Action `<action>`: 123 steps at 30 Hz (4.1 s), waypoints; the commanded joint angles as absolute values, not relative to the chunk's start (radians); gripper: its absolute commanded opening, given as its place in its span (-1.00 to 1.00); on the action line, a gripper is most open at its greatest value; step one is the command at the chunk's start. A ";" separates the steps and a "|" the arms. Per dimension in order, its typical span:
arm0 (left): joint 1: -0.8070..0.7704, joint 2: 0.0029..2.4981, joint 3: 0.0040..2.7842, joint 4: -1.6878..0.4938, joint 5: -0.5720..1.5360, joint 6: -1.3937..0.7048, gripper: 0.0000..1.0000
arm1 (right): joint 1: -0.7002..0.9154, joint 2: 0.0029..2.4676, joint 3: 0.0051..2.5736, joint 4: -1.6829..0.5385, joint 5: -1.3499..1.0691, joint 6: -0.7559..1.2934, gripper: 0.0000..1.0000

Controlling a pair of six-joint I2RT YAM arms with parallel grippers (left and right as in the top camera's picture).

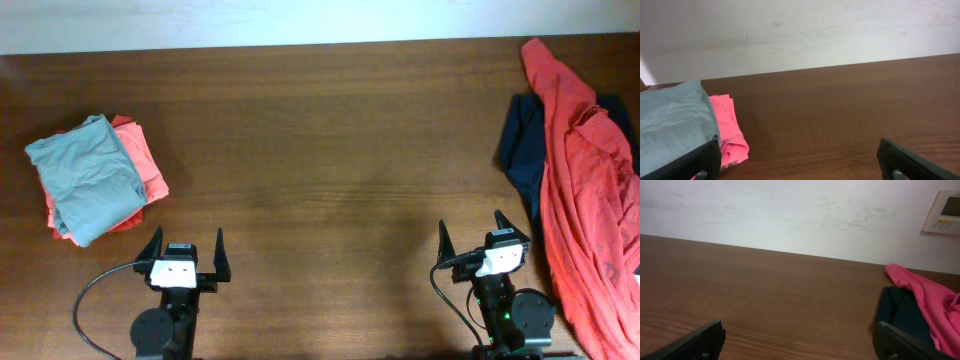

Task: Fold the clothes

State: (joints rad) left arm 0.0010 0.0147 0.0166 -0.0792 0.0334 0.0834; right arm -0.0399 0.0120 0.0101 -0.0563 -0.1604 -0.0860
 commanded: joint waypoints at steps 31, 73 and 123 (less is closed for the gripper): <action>-0.003 0.007 0.009 -0.080 0.029 0.095 0.99 | -0.046 0.007 0.006 -0.062 -0.171 -0.089 0.97; -0.002 0.270 0.242 -0.149 -0.008 0.068 0.99 | -0.046 0.168 0.217 -0.196 -0.091 -0.018 0.97; -0.002 1.123 1.134 -0.809 0.038 0.069 0.99 | -0.683 1.879 1.351 -0.156 0.050 -0.266 0.97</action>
State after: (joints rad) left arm 0.0010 1.1168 1.1122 -0.8219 0.0265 0.0784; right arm -0.6411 1.8061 1.3354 -0.1928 0.0780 -0.2134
